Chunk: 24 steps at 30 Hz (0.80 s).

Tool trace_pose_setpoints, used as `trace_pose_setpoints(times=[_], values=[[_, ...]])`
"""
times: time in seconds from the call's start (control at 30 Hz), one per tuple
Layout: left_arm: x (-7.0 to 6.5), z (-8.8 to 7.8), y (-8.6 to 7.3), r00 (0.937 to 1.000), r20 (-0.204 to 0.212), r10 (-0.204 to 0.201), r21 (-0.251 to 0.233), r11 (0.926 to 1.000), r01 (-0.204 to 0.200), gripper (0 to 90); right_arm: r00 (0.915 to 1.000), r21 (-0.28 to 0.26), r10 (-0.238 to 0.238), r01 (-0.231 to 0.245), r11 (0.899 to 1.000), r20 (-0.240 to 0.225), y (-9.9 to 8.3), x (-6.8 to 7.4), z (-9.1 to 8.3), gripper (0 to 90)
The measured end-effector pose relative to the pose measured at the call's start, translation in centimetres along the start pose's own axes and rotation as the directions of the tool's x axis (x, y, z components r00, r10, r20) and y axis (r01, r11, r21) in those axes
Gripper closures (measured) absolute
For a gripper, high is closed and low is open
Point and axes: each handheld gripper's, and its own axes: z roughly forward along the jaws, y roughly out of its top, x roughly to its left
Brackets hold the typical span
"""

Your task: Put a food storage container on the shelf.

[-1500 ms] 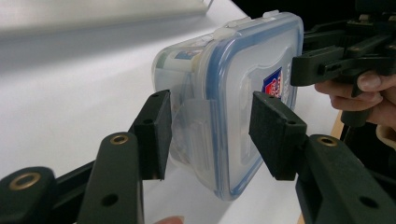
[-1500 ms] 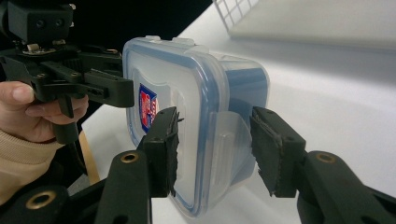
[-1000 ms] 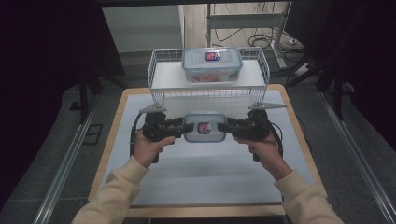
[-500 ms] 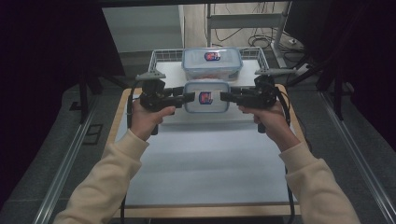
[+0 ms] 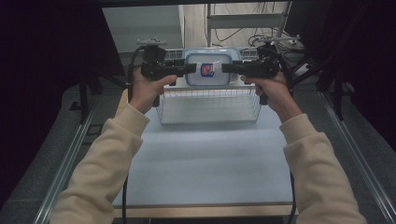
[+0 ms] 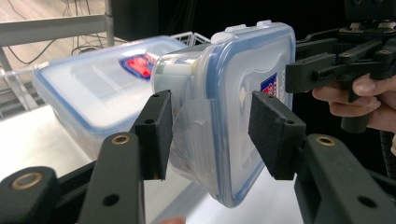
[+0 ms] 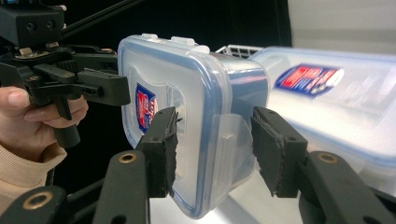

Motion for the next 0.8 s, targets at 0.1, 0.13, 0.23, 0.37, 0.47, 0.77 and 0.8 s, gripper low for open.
trace_pose_setpoints(times=[0.1, 0.13, 0.23, 0.37, 0.47, 0.77, 0.8], values=[[0.8, 0.6, 1.4, 1.0, 0.009, -0.001, 0.0, 1.0, 0.001, 51.0, 1.0, 0.005, 0.0, 0.0, 1.0, 0.01, 1.5, -0.6, 0.1, 52.0], [0.8, 0.6, 1.4, 1.0, 0.009, -0.001, 0.0, 1.0, 0.001, 51.0, 1.0, 0.005, 0.0, 0.0, 1.0, 0.01, 1.5, -0.6, 0.1, 52.0], [1.6, 1.4, 2.5, 0.9999, 0.015, -0.004, -0.003, 1.0, 0.004, 50.9, 0.9998, 0.01, 0.004, -0.005, 1.0, 0.019, 2.9, -1.5, 0.3, 51.9], [3.0, 2.7, 3.2, 0.9992, 0.027, -0.03, -0.009, 0.9995, 0.03, 50.9, 0.9992, 0.029, 0.012, -0.013, 0.999, 0.038, 4.4, -2.7, 0.8, 51.5], [4.0, 3.6, 3.2, 0.998, 0.034, -0.053, -0.007, 0.9986, 0.053, 50.8, 0.9985, 0.048, 0.025, -0.027, 0.998, 0.049, 4.9, -3.7, 1.4, 51.2], [5.9, 5.7, 3.1, 0.9931, 0.04, -0.11, 0.018, 0.9938, 0.109, 50.5, 0.9934, 0.072, 0.085, -0.09, 0.993, 0.077, 5.2, -6.1, 2.8, 50.2], [6.0, 5.8, 3.2, 0.9924, 0.04, -0.116, 0.018, 0.9931, 0.116, 50.6, 0.9923, 0.065, 0.098, -0.103, 0.993, 0.076, 5.2, -6.3, 2.8, 50.2]])
